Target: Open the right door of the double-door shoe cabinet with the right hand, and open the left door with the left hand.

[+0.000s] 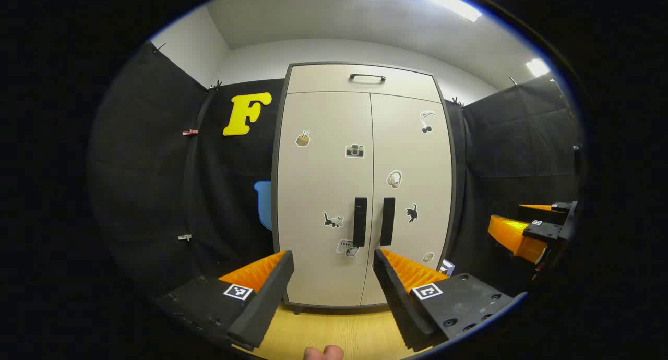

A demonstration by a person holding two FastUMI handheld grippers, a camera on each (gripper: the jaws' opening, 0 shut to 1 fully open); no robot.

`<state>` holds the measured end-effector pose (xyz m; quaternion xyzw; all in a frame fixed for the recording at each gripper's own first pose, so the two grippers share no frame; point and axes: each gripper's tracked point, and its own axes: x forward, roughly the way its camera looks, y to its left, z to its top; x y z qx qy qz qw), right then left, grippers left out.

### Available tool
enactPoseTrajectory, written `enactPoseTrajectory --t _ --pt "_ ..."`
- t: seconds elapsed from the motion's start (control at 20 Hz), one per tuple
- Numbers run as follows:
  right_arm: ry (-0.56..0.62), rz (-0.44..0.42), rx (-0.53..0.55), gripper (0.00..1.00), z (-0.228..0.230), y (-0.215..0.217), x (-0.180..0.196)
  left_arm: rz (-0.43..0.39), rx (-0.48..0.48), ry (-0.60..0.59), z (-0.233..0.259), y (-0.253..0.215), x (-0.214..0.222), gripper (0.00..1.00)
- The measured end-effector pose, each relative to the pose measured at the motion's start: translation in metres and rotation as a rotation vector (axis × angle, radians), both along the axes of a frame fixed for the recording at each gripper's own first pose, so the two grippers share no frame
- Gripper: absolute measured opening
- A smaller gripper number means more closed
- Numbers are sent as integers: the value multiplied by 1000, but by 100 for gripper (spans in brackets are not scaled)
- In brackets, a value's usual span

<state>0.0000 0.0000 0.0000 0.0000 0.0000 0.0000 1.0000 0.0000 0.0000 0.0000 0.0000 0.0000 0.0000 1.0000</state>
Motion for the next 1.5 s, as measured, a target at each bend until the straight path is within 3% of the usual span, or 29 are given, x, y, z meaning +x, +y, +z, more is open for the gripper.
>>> enactPoseTrajectory --t 0.25,0.9,1.25,1.5 --pt "5 6 46 97 -1 1 3 2 0 4 -1 4 1 95" --pt "7 16 5 97 -1 15 13 6 3 4 -3 14 1 95" --pt "-18 82 5 98 13 60 76 12 -4 17 -11 25 5 95" --pt "5 133 16 98 -4 103 137 15 -1 37 -25 35 12 95"
